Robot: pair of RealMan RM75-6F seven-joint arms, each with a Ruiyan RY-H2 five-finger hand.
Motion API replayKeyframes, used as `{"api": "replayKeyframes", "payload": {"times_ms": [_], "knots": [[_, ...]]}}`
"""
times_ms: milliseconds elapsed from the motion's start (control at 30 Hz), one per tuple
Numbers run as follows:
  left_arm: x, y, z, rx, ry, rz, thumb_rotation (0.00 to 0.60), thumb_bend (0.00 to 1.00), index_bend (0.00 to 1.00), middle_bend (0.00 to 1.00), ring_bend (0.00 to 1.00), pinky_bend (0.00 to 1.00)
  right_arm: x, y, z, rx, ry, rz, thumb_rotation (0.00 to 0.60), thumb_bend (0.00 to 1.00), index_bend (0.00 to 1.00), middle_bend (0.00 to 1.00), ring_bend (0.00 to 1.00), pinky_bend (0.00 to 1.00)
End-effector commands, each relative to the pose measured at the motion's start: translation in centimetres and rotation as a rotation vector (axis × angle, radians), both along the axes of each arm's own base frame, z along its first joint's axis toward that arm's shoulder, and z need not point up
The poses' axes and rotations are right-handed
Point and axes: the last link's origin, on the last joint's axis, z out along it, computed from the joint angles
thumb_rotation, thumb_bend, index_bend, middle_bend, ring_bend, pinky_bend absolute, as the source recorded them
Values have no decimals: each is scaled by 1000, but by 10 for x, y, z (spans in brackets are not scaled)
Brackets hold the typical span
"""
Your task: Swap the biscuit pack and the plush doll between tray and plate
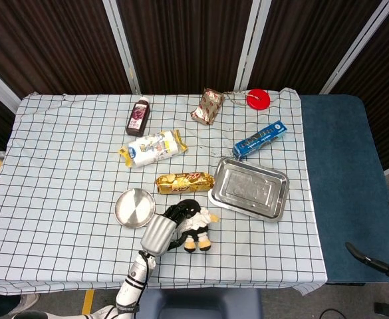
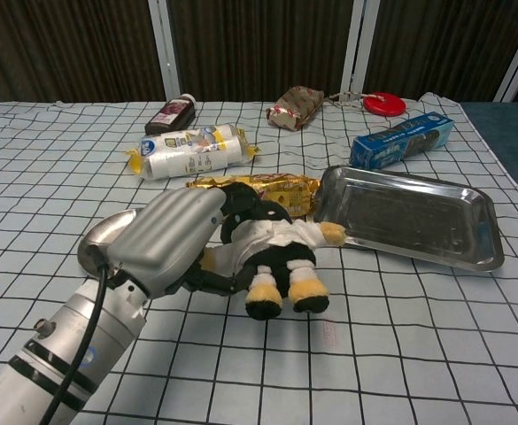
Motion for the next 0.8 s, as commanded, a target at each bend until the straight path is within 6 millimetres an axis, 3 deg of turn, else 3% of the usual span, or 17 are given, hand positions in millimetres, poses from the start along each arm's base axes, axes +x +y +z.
{"api": "replayKeyframes", "payload": {"times_ms": [33, 200, 433, 533, 600, 667, 700, 800], "knots": [[0, -1, 0, -6, 6, 8, 600, 555, 902, 883, 836, 844, 0, 0, 1, 4, -2, -2, 600, 22, 0, 0, 0, 0], [-6, -6, 3, -27, 20, 58, 600, 554, 884, 866, 819, 837, 0, -2, 1, 0, 3, -4, 600, 21, 0, 0, 0, 0], [-5, -18, 9, -101, 52, 103, 600, 537, 703, 692, 698, 769, 0, -3, -2, -5, 14, -12, 600, 22, 0, 0, 0, 0], [-6, -21, 8, -147, 84, 112, 600, 507, 469, 485, 491, 638, 0, -3, -2, -5, 15, -11, 600, 22, 0, 0, 0, 0], [-6, -22, 9, -190, 94, 131, 600, 486, 262, 277, 296, 528, 0, -3, -2, -9, 14, -11, 600, 22, 0, 0, 0, 0], [-5, -23, 11, -214, 104, 140, 600, 470, 110, 124, 170, 420, 0, -4, -1, -11, 12, -12, 600, 22, 0, 0, 0, 0], [-6, -22, 12, -223, 123, 140, 600, 460, 50, 59, 107, 368, 0, -4, -1, -12, 11, -12, 600, 22, 0, 0, 0, 0], [-7, -23, 19, -245, 176, 151, 600, 442, 0, 0, 10, 290, 0, -4, -1, -11, 10, -12, 600, 22, 0, 0, 0, 0]]}}
